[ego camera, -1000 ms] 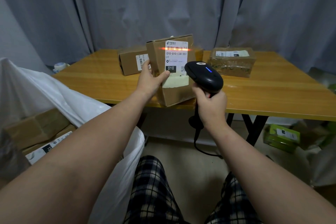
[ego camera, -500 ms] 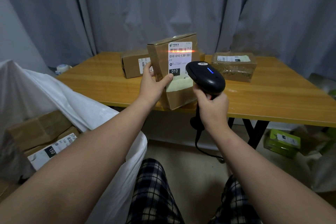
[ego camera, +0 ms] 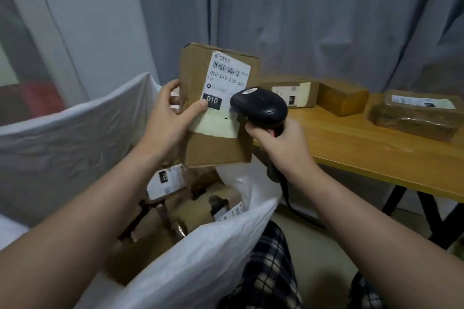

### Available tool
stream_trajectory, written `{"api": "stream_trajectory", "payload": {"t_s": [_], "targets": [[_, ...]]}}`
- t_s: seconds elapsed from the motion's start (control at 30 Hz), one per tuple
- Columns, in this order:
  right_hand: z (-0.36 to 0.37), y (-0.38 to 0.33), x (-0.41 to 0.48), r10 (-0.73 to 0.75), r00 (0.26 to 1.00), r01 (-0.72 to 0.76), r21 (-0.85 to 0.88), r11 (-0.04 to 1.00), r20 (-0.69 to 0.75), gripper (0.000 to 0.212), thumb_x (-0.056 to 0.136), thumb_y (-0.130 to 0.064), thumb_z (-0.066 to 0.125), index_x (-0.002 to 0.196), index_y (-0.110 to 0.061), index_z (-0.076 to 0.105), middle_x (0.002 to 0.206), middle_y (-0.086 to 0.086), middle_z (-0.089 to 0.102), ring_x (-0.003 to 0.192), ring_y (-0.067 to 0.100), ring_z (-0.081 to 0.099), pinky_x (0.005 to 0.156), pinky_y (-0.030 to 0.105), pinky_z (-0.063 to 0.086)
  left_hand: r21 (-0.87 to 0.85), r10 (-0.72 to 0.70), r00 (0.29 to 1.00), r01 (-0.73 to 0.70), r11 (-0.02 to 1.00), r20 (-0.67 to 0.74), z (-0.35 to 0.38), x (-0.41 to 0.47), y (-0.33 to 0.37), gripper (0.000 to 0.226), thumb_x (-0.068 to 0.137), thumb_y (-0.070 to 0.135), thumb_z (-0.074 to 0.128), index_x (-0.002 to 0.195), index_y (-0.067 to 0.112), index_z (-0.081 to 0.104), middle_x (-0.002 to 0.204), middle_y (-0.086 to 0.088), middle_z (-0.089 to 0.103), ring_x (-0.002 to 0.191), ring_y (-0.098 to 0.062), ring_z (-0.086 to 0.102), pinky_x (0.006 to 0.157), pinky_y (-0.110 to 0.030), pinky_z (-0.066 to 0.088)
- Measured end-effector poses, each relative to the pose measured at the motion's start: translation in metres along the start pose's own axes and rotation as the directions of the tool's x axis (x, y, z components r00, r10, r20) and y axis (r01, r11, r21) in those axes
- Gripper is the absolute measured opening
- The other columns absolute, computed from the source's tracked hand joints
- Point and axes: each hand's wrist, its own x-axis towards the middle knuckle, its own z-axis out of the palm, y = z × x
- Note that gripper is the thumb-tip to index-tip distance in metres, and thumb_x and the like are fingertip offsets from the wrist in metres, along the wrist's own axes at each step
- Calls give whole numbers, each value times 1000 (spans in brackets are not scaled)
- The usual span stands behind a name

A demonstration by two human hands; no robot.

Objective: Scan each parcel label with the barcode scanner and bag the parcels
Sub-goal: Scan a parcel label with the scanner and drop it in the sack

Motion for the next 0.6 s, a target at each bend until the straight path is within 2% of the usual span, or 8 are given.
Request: {"api": "stream_trajectory", "payload": {"t_s": [0.07, 0.13, 0.2, 0.27, 0.33, 0.43, 0.53, 0.6], "targets": [[21, -3, 3, 7, 999, -5, -29, 1000, 53, 15, 82, -19, 73, 93, -10, 66, 81, 10, 67, 76, 11, 62, 70, 27, 50, 94, -17, 999, 20, 995, -36, -28, -3, -8, 60, 85, 36, 70, 138, 30, 43, 116, 8, 55, 96, -9, 59, 85, -31, 53], [38, -8, 6, -16, 995, 22, -60, 998, 98, 14, 82, -22, 74, 90, -14, 65, 75, 5, 65, 72, 13, 62, 69, 35, 52, 341, 4, 1000, -2, 940, -7, -52, -4, -14, 57, 86, 37, 68, 137, 29, 45, 117, 9, 52, 101, -13, 55, 89, -33, 47], [49, -10, 7, -26, 992, 36, -78, 996, 127, 11, 81, -23, 74, 85, -23, 63, 71, -6, 62, 70, 9, 62, 68, 36, 52, 614, -62, 993, -11, 789, 97, -69, -4, -20, 54, 86, 40, 65, 135, 28, 45, 119, 4, 55, 101, -18, 54, 82, -32, 44], [55, -8, 6, -9, 989, 24, -96, 995, 150, 11, 82, -22, 73, 82, -25, 62, 70, -6, 62, 70, 7, 62, 69, 35, 53, 747, -177, 970, -6, 665, 166, -75, -5, -30, 53, 87, 41, 63, 134, 26, 45, 125, -4, 59, 104, -24, 57, 82, -34, 47], [56, -3, 2, -1, 987, 18, -106, 994, 158, 10, 82, -20, 72, 80, -23, 62, 68, -5, 62, 68, 6, 62, 68, 35, 53, 821, -235, 949, -41, 569, 210, -70, -8, -44, 50, 87, 43, 61, 132, 23, 48, 123, -6, 62, 106, -26, 58, 85, -36, 47], [54, 8, 0, 36, 991, -19, -127, 992, 132, 14, 83, -20, 71, 76, -23, 59, 63, -8, 59, 65, 7, 60, 67, 34, 51, 880, -169, 954, -149, 450, 248, -56, -5, -58, 48, 88, 45, 56, 128, 20, 52, 115, -6, 64, 105, -28, 57, 87, -39, 42], [47, 21, 4, 99, 992, -88, -141, 986, 76, 12, 83, -22, 71, 78, -22, 60, 61, -11, 58, 65, 9, 61, 71, 43, 55, 861, -65, 954, -234, 451, 293, -32, 8, -55, 49, 89, 44, 54, 131, 19, 52, 117, -7, 61, 108, -28, 55, 86, -39, 41], [39, 31, 9, 134, 990, -127, -146, 981, 34, 11, 82, -23, 71, 82, -16, 63, 64, -5, 59, 69, 17, 63, 72, 49, 56, 830, -33, 937, -292, 476, 348, -9, 20, -50, 51, 89, 45, 53, 134, 20, 50, 124, -7, 59, 112, -27, 54, 90, -40, 42]]}}
